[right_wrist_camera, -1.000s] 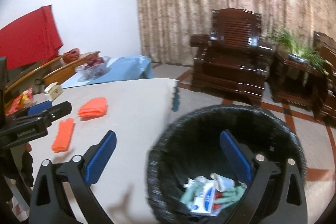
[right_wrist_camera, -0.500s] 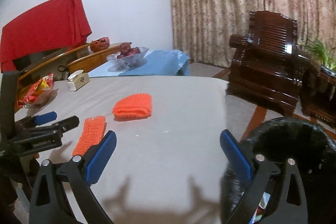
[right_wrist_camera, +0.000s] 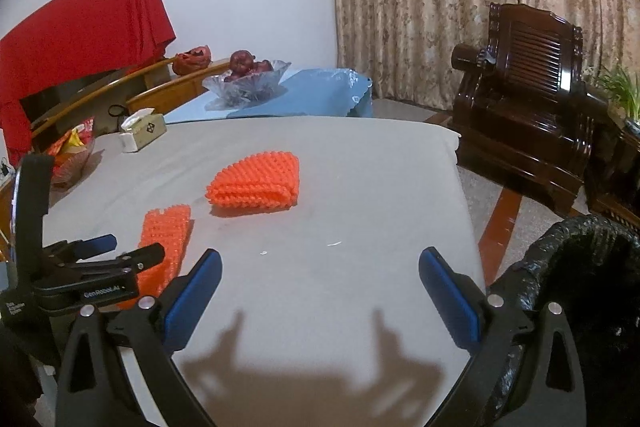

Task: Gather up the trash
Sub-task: 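Grasp the flat orange foam net with the left gripper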

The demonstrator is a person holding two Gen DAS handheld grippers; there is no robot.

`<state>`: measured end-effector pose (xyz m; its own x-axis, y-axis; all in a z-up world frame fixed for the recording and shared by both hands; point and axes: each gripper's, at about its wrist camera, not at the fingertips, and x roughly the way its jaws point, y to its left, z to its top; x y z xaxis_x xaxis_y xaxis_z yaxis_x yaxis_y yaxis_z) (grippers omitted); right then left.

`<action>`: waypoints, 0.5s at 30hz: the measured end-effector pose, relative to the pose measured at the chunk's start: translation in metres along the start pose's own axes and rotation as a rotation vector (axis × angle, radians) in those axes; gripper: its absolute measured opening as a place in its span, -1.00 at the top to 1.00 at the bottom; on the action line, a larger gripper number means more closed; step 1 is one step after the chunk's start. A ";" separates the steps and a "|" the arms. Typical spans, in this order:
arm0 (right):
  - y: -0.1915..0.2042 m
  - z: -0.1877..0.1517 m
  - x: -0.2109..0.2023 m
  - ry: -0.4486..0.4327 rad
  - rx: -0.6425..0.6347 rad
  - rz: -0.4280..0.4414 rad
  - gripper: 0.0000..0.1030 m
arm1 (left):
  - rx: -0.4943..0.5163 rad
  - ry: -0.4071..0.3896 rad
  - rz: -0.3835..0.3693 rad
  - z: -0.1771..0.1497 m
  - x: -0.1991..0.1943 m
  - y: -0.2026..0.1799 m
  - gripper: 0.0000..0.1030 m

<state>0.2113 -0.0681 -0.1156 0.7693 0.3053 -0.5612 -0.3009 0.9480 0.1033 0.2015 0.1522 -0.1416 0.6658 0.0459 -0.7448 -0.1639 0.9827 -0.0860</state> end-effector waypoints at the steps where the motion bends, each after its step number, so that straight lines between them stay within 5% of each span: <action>1: -0.001 0.000 0.002 0.002 0.003 0.000 -0.88 | 0.005 0.006 0.001 0.000 0.003 -0.002 -0.74; 5: -0.004 0.002 0.009 0.010 0.009 -0.001 -0.88 | 0.005 0.038 -0.002 0.000 0.013 -0.005 -0.74; 10: -0.005 0.001 0.017 0.022 0.010 0.001 -0.88 | 0.026 0.079 -0.010 -0.001 0.024 -0.010 -0.43; 13: -0.005 0.001 0.021 0.029 0.012 0.004 -0.88 | 0.030 0.071 -0.011 0.000 0.024 -0.012 -0.04; 15: -0.005 0.001 0.024 0.033 0.016 0.007 -0.88 | 0.016 0.061 -0.018 0.001 0.022 -0.009 0.47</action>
<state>0.2318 -0.0653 -0.1287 0.7482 0.3092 -0.5870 -0.2973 0.9472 0.1200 0.2185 0.1449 -0.1570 0.6228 0.0181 -0.7822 -0.1403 0.9861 -0.0889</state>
